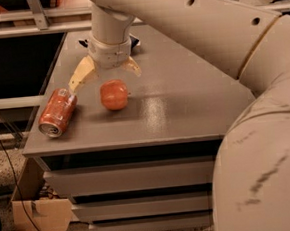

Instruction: Move apple near coke can

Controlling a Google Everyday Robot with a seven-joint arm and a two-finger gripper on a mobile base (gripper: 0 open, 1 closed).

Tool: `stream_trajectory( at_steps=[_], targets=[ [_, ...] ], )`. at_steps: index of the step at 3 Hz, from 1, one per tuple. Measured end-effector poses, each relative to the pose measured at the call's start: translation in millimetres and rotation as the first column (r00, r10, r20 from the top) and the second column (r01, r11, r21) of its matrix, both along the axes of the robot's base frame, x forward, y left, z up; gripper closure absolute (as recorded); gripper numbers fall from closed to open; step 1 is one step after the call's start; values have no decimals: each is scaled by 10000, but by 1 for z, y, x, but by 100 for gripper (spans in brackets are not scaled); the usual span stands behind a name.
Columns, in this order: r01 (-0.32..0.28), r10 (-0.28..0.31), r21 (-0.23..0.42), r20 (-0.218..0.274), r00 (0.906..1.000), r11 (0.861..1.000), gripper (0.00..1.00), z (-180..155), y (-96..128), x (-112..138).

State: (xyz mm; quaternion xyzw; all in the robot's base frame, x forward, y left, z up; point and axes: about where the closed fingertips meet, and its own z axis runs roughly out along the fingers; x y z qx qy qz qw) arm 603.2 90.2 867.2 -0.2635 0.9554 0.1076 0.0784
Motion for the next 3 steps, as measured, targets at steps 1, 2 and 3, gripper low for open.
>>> stream_trajectory(
  at_steps=[1,2,3],
  targets=[
    [-100,104,245,-127,9999,9996,0,1,2,0],
    [-192,199,399,-177,9996,9990,0,2,4,-1],
    [-219,227,433,-173,9996,9988,0,2,5,-1]
  ],
)
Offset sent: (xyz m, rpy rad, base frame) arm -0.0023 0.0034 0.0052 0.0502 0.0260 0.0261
